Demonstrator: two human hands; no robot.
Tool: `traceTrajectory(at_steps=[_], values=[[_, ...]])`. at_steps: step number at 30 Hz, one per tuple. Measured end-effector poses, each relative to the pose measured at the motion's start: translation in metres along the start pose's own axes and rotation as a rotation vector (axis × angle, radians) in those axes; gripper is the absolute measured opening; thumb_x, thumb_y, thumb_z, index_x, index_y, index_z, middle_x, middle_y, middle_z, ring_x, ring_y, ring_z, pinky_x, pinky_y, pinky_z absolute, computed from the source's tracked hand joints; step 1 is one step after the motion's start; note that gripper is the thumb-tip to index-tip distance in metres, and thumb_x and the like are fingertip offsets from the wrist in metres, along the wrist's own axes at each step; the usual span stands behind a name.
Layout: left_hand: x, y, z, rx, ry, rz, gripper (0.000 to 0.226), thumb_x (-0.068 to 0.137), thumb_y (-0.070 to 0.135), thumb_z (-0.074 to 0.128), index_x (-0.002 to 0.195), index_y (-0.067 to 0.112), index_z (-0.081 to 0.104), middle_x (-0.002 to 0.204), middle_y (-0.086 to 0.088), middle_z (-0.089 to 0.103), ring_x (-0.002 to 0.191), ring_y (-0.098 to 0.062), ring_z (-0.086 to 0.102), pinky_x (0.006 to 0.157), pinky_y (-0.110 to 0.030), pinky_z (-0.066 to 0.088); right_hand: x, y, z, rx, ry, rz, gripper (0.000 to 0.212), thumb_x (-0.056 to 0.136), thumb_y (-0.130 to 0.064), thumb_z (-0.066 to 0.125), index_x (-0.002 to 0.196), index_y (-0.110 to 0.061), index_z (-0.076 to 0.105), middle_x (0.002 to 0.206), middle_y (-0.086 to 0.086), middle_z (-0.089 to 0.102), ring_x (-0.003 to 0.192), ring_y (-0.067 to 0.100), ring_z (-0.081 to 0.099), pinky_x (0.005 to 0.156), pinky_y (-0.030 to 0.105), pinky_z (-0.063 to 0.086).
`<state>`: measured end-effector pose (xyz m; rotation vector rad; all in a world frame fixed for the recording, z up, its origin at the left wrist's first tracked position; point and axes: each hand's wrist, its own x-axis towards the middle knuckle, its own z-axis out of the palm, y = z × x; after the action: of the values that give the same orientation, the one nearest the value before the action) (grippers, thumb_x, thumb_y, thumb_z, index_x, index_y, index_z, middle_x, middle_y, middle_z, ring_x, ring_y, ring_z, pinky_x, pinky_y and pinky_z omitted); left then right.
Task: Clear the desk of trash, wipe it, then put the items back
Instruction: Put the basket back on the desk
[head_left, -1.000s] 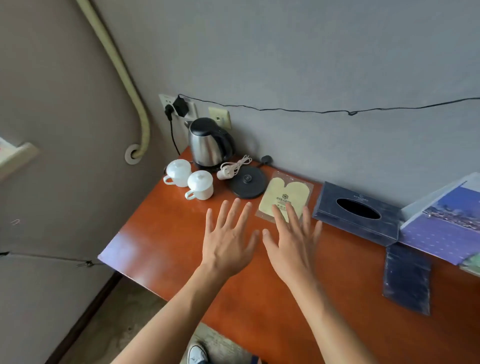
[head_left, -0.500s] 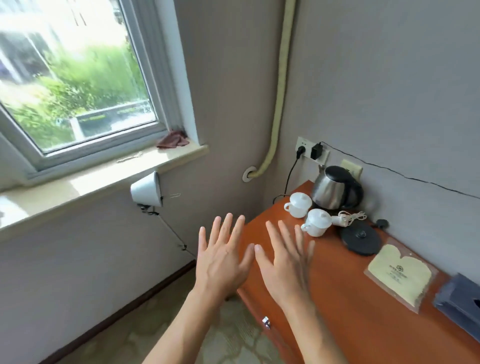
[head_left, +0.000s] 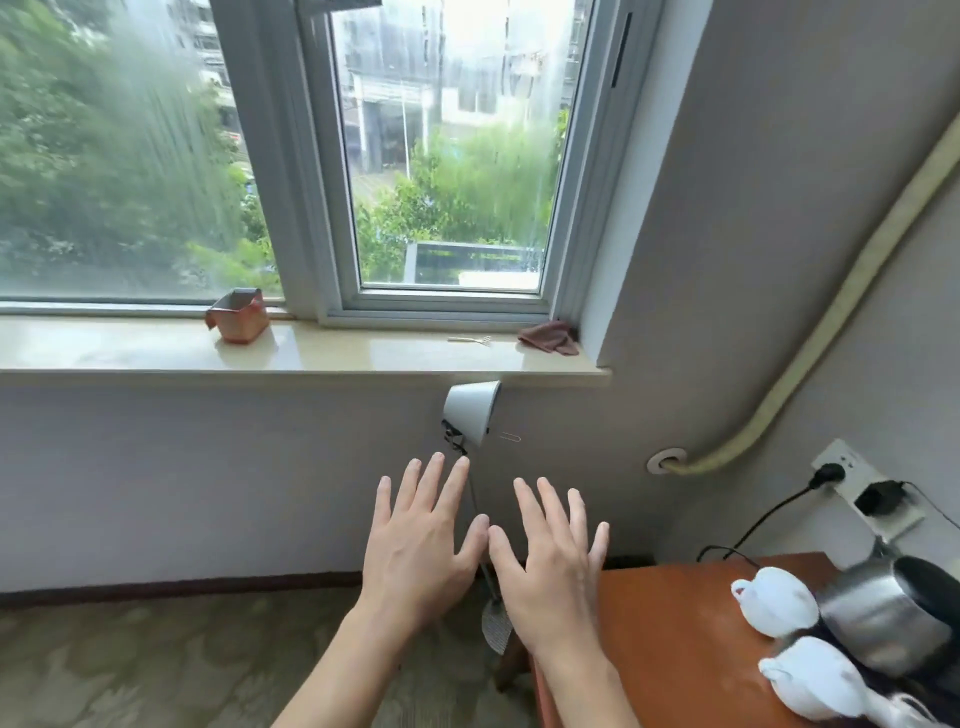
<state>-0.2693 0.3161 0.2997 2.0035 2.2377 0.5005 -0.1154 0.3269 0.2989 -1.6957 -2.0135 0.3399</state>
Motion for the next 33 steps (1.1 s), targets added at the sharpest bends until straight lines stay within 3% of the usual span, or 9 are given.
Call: traceTrajectory(at_steps=[5,9,14,18,24,33], values=[[-0.007,-0.022,-0.014,0.037,0.049,-0.129,0.079,0.092,0.069,0.01,0.165,0.037,0.004,0.173,0.007,0.003,0.16,-0.017,-0.003,0.129,-0.046,-0.005,0.018,-0.018,0.014,0.085,-0.105,-0.114,0.073,0.092,-0.067,0.027,0.158,-0.036,0.033,0.167,-0.011,0.026,0.157,0.02,0.008,0.125,0.054,-0.001],[-0.016,-0.047,-0.025,0.087,0.039,-0.24,0.081,0.09,0.07,0.005,0.164,0.037,-0.001,0.173,0.007,-0.003,0.159,-0.015,-0.008,0.128,-0.046,-0.007,0.027,-0.045,0.03,0.173,-0.21,-0.169,0.066,0.1,-0.058,0.042,0.16,-0.034,0.026,0.169,-0.011,0.019,0.157,0.016,0.004,0.127,0.048,-0.001],[-0.016,-0.088,-0.033,0.091,0.065,-0.359,0.078,0.094,0.069,0.014,0.164,0.037,0.002,0.173,0.005,0.0,0.159,-0.016,-0.006,0.128,-0.047,-0.005,0.043,-0.086,0.053,0.222,-0.269,-0.274,0.065,0.102,-0.048,0.051,0.16,-0.032,0.027,0.168,-0.011,0.021,0.157,0.016,0.006,0.127,0.046,-0.001],[-0.003,-0.129,-0.047,0.106,0.07,-0.433,0.083,0.088,0.069,0.005,0.164,0.037,0.0,0.173,0.005,-0.002,0.159,-0.017,-0.008,0.127,-0.047,-0.006,0.061,-0.129,0.079,0.229,-0.303,-0.348,0.062,0.104,-0.045,0.049,0.16,-0.03,0.029,0.168,-0.008,0.023,0.157,0.018,0.007,0.127,0.047,0.0],[0.03,-0.215,-0.066,0.121,0.112,-0.512,0.085,0.087,0.07,0.002,0.165,0.035,0.003,0.173,0.007,-0.001,0.159,-0.019,-0.012,0.128,-0.048,-0.007,0.103,-0.202,0.13,0.189,-0.344,-0.437,0.06,0.103,-0.048,0.048,0.159,-0.034,0.031,0.167,-0.008,0.026,0.157,0.02,0.01,0.127,0.049,0.003],[0.05,-0.382,-0.122,0.15,0.148,-0.609,0.081,0.091,0.07,0.004,0.165,0.036,0.002,0.173,0.005,-0.002,0.159,-0.019,-0.011,0.128,-0.049,-0.008,0.157,-0.363,0.218,0.158,-0.389,-0.544,0.062,0.1,-0.051,0.049,0.158,-0.036,0.032,0.167,-0.008,0.025,0.157,0.02,0.011,0.127,0.051,0.005]])
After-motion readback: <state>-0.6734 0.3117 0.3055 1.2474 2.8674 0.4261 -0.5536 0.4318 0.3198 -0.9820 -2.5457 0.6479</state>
